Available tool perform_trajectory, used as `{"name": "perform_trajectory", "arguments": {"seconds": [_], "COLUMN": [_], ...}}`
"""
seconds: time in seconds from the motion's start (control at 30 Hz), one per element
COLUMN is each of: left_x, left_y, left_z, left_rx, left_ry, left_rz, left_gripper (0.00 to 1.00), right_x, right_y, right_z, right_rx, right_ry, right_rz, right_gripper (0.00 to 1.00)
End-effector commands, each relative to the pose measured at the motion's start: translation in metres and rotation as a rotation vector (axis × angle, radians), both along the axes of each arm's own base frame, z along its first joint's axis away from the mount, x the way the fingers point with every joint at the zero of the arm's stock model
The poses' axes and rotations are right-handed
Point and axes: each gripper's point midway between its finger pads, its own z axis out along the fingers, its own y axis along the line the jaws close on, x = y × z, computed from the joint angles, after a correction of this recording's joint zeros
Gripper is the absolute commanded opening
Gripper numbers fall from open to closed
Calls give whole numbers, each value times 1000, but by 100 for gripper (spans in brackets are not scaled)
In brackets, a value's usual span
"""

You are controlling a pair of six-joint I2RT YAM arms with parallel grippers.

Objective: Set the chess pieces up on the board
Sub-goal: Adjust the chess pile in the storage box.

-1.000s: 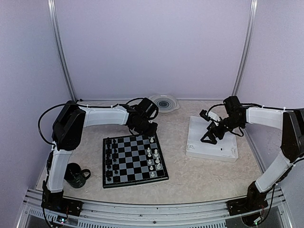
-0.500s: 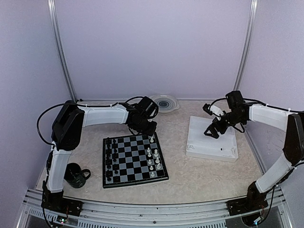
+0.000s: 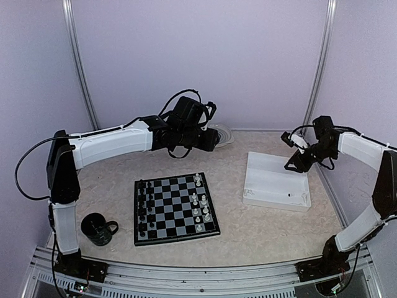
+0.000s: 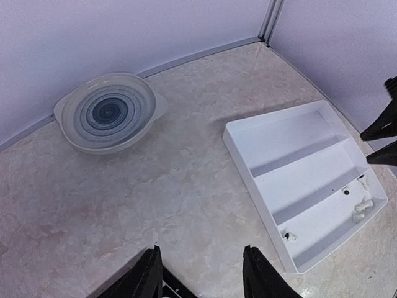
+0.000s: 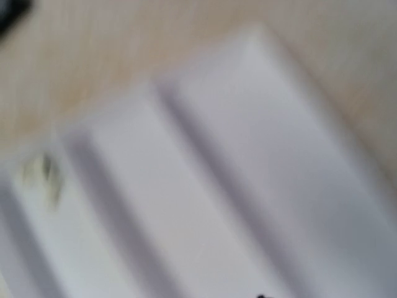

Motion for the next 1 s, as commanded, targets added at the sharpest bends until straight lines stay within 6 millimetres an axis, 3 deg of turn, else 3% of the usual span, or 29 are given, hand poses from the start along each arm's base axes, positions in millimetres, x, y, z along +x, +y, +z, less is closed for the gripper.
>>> {"name": "perform_trajectory", "arguments": {"seconds": [0.0,0.13,0.27,0.63,0.97], "left_x": [-17,-19,-22,-26,-30], "left_y": [-24,-32,-41,-45,-43], "left_z": [25,21,11,-2,-12], "left_rx": [-37,-44,-54,-46,-61], "left_ry": [-73,-59,-31,-18,-5], "left_rz": [-87,-109,-135,-155,-155], "left_gripper": [46,47,47,47,48], "right_x": [-40,-64,-78,-89,-92], "right_y": [-24,-55,-78,-105,-92], "right_z": [-46,-74,-85,-112,-131], "right_rx": [-196,-352,-426,-615,-761], "right_ry": [132,251,329,412,439], "right_rz": [32,7,-34,-32,71], "right_gripper": [37,28,27,16,17]}}
